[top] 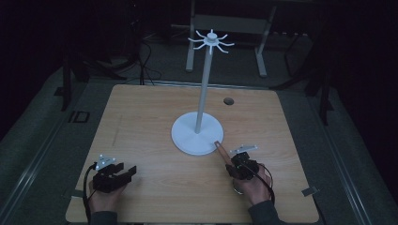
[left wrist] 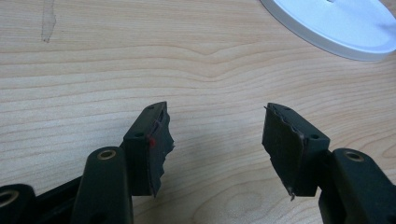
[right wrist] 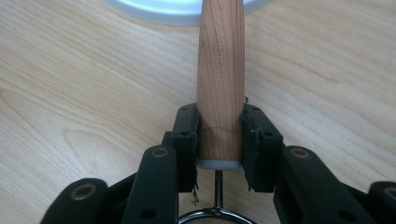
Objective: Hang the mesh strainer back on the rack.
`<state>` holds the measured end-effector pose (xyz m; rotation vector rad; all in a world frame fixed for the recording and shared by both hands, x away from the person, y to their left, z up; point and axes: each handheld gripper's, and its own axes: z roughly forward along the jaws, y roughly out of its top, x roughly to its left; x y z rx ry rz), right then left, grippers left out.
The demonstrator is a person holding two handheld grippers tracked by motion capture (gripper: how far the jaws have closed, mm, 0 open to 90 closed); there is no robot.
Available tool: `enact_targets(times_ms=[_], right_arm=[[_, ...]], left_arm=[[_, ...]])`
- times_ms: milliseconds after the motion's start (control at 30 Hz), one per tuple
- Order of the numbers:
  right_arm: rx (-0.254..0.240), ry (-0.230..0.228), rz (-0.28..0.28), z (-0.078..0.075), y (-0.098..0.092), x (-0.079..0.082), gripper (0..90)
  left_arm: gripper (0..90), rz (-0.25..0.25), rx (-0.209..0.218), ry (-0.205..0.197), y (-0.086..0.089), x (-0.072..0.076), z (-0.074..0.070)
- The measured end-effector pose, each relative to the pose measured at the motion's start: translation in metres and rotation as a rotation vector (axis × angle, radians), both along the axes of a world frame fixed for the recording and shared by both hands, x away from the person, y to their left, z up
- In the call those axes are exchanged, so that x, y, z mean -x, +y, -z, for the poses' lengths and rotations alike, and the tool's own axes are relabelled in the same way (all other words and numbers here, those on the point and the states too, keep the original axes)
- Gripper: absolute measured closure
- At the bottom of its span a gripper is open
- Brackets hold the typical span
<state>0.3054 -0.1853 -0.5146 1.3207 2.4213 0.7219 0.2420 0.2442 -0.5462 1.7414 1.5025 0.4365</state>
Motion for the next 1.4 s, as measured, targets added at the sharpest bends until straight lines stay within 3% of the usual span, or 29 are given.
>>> enact_targets(times_ms=[200, 1400], right_arm=[[-0.043, -0.026, -0.008, -0.005, 0.001, -0.001, 69.2], [-0.131, -0.217, -0.005, -0.035, 0.016, 0.002, 69.2]], left_arm=[[41.6, -0.001, 0.000, 0.000, 0.000, 0.001, 0.000], [41.6, -0.002, 0.000, -0.003, 0.000, 0.001, 0.000]])
